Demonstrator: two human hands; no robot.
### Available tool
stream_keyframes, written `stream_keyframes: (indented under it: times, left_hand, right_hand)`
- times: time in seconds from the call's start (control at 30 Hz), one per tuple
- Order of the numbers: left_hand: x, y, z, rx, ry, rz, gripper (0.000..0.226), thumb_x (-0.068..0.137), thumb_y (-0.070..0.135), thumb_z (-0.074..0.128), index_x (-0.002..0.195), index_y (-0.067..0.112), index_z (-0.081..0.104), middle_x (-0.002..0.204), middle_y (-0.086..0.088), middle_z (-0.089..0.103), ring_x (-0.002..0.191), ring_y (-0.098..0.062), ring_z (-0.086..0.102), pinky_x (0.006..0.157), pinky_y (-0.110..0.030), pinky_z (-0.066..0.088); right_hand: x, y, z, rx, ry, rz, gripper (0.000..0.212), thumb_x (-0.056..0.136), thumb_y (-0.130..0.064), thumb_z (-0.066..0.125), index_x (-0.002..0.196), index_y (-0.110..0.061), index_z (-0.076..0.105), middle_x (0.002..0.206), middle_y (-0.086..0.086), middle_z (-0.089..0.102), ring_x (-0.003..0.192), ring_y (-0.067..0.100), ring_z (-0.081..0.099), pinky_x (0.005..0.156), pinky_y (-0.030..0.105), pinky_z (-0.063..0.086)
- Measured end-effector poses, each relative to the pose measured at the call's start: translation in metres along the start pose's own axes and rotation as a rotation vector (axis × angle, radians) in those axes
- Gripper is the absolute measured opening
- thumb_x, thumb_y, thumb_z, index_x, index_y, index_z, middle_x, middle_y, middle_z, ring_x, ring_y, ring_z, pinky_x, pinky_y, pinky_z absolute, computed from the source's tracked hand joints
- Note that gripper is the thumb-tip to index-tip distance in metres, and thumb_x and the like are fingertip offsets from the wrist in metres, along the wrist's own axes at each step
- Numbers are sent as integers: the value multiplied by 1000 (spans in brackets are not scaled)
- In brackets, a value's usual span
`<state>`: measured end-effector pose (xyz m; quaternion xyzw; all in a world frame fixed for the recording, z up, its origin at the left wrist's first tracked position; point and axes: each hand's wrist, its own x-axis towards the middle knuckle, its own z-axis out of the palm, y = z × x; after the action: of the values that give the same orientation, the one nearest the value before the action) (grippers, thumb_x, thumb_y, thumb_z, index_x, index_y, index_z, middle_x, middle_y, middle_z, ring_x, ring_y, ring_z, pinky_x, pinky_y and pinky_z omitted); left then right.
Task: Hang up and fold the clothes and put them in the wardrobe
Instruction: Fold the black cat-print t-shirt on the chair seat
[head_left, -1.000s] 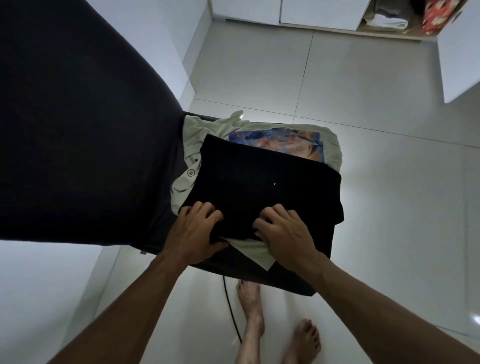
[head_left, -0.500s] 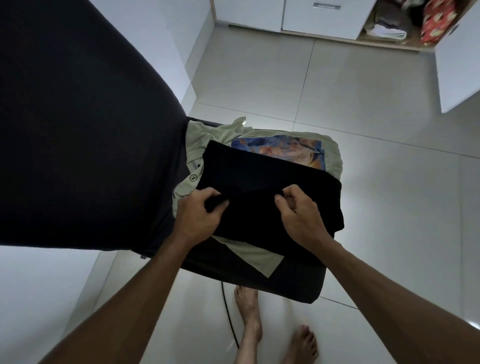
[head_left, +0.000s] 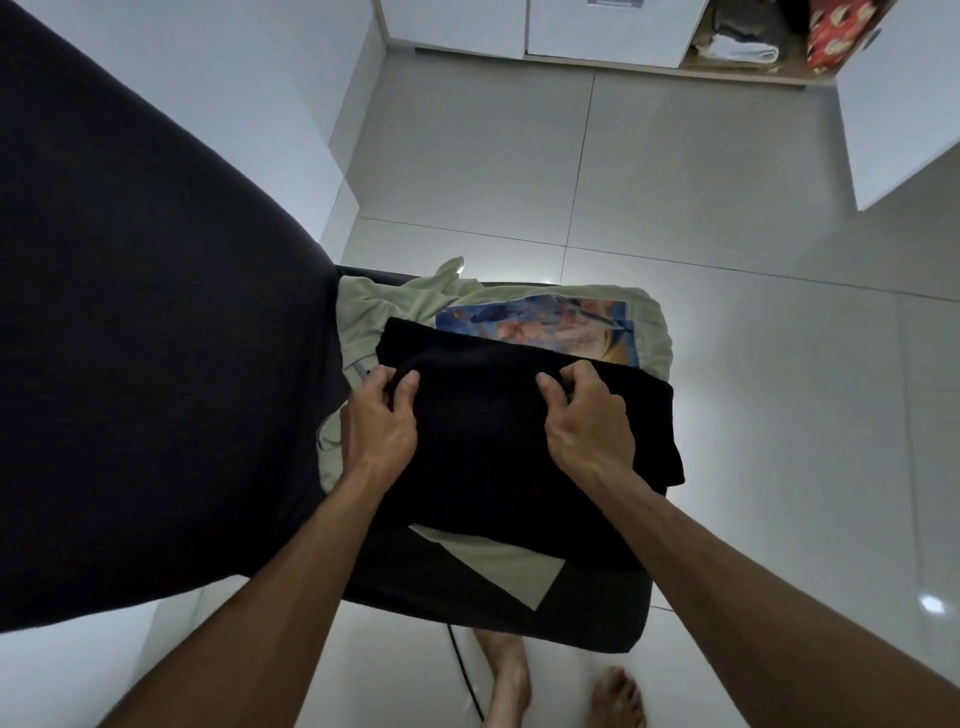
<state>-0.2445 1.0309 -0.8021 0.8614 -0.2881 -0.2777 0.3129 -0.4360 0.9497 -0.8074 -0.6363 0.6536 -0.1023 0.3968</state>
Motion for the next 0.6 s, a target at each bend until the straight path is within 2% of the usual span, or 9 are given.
stream_keyframes:
  times: [0.07, 0.17, 0.23, 0.3, 0.37, 0.43, 0.5, 0.57, 0.6]
  left_hand:
    - [1, -6, 1, 96, 7, 49, 28, 100, 40, 51, 83, 19, 56, 70, 2, 60, 67, -14, 58, 62, -35, 48]
    - [7, -8, 6, 250, 9, 42, 26, 101, 44, 46, 88, 23, 55, 73, 4, 60, 74, -18, 59, 65, -36, 45]
    - [9, -5, 8, 300, 34, 37, 25, 101, 44, 44, 92, 24, 56, 74, 4, 60, 76, -21, 60, 67, -38, 47]
    - [8, 0, 9, 358, 45, 27, 24, 102, 43, 43, 94, 23, 54, 74, 4, 59, 77, -23, 60, 68, -39, 47]
    - [4, 5, 9, 405, 82, 34, 21, 101, 41, 45, 101, 21, 52, 79, 7, 58, 79, -21, 58, 73, -40, 45]
    - [0, 5, 12, 444, 186, 193, 22, 100, 38, 51, 109, 18, 51, 89, 4, 58, 86, -18, 55, 80, -43, 45]
    - [-2, 3, 17, 512, 214, 459, 22, 99, 37, 55, 108, 17, 56, 94, 0, 57, 89, -20, 54, 79, -41, 44]
    - [0, 2, 26, 630, 97, 617, 25, 98, 41, 53, 109, 20, 59, 96, -1, 55, 89, -21, 53, 77, -39, 43]
    - [0, 3, 30, 696, 0, 605, 29, 98, 46, 50, 114, 22, 59, 101, -1, 55, 94, -22, 52, 79, -39, 43]
  right_hand:
    - [1, 1, -1, -161, -9, -28, 36, 102, -57, 39, 112, -25, 52, 89, 2, 63, 76, 23, 59, 64, 35, 45]
    - [-2, 4, 2, -426, 17, -111, 40, 105, -54, 29, 111, -20, 48, 67, -3, 47, 59, 20, 49, 52, 31, 37]
    - [-4, 6, 6, -510, 75, -154, 41, 105, -53, 26, 109, -18, 47, 57, -6, 38, 50, 19, 46, 45, 28, 34]
    - [-4, 7, 11, -542, 112, -178, 41, 105, -53, 28, 110, -18, 48, 55, -7, 40, 47, 19, 47, 42, 26, 34]
    - [-5, 9, 14, -546, 162, -207, 38, 104, -51, 34, 116, -17, 48, 67, -4, 53, 51, 19, 53, 42, 25, 37]
    - [-5, 12, 17, -554, 243, -289, 33, 103, -45, 45, 118, -16, 51, 89, 2, 58, 69, 21, 58, 42, 29, 42]
    - [-9, 16, 18, -612, 304, -456, 24, 102, -38, 52, 112, -16, 55, 95, 6, 54, 78, 24, 54, 46, 34, 46]
    - [-11, 23, 17, -658, 253, -576, 19, 102, -34, 51, 107, -17, 58, 94, 5, 55, 81, 25, 54, 54, 38, 47]
    - [-12, 26, 15, -659, 197, -578, 19, 102, -34, 48, 107, -19, 59, 94, 4, 56, 83, 25, 54, 57, 39, 47]
